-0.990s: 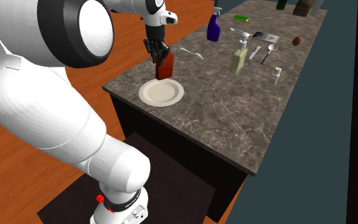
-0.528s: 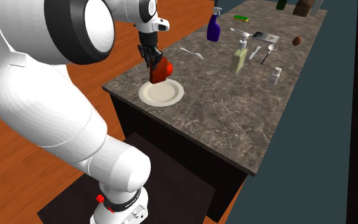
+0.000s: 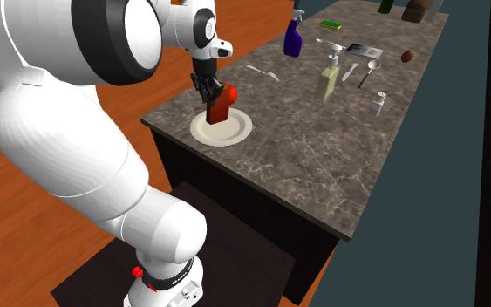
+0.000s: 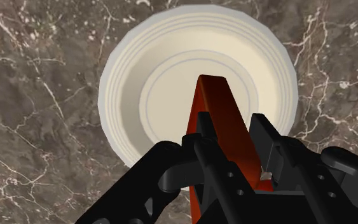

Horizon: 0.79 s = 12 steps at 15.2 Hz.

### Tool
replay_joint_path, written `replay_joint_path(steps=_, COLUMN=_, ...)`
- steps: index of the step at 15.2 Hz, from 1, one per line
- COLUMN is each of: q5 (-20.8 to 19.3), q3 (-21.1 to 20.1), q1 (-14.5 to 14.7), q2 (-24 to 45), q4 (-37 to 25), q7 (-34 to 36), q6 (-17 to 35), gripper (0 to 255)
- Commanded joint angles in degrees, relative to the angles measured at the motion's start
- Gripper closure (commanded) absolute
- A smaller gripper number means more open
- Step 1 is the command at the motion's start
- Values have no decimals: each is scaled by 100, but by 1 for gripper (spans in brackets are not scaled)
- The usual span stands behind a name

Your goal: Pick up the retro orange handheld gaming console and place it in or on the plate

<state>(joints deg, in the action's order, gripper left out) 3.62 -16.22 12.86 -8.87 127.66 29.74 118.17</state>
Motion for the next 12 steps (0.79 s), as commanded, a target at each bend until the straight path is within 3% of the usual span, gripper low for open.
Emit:
replay_joint_path(steps=1, q5=-19, q3=-9, q1=-2, q2=79, q4=77, q7=11, q6=158, gripper=255)
replay_joint_path(steps=6, q5=-55, q3=-28, q1=-1, q2=238, q4=287, q7=38, q6=523, gripper=255)
replay_joint_path(steps=12, q5=-55, q3=-30, q1=-2, q2=238, q4=287, q7=38, q6=523, gripper=255)
